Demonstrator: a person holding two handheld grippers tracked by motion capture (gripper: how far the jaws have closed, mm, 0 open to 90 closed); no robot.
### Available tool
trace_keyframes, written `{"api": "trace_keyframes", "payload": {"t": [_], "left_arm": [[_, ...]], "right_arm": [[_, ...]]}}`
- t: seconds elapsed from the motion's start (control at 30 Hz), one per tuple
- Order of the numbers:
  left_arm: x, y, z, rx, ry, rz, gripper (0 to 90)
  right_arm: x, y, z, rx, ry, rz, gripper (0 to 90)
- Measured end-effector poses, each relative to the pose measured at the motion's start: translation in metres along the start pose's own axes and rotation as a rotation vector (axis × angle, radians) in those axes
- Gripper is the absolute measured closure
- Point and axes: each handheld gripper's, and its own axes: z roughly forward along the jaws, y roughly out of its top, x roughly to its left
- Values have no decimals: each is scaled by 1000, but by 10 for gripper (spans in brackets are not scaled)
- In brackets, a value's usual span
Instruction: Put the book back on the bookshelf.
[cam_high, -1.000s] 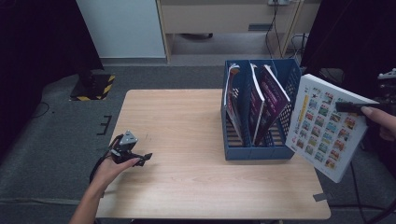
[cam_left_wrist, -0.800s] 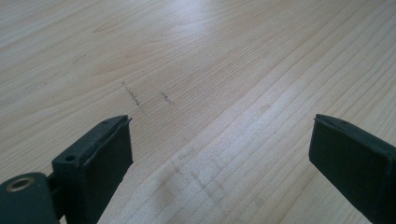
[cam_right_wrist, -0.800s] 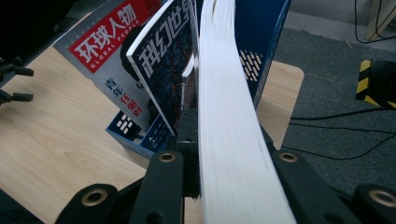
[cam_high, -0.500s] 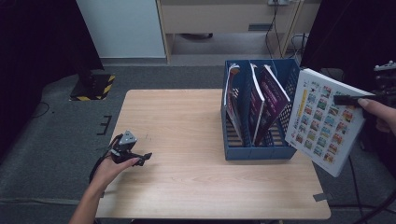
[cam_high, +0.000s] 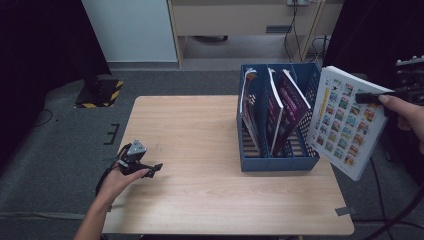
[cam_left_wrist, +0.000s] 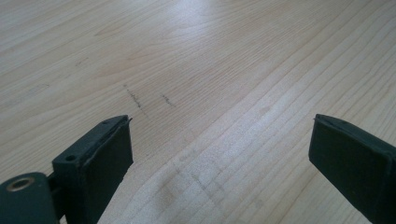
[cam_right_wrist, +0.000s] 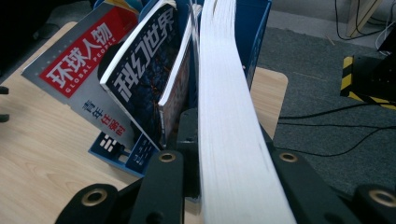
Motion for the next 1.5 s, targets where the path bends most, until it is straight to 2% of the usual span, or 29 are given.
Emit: {"api": "trace_keyframes", "payload": {"t": [0.27, 0.5, 1.1, 1.5], "left_arm": [[0, -1, 1, 3, -2, -3, 58], [-1, -1, 2, 3, -3, -1, 59], [-1, 1, 1, 1, -6, 5, 59], [-2, 1, 1, -1, -6, 8, 59]], "right_arm": [[-3, 11, 15, 4, -29, 23, 741], [-5, 18, 32, 0, -33, 36, 741], [2, 41, 69, 52, -67, 31, 741], [5, 46, 87, 47, -74, 32, 741]]}}
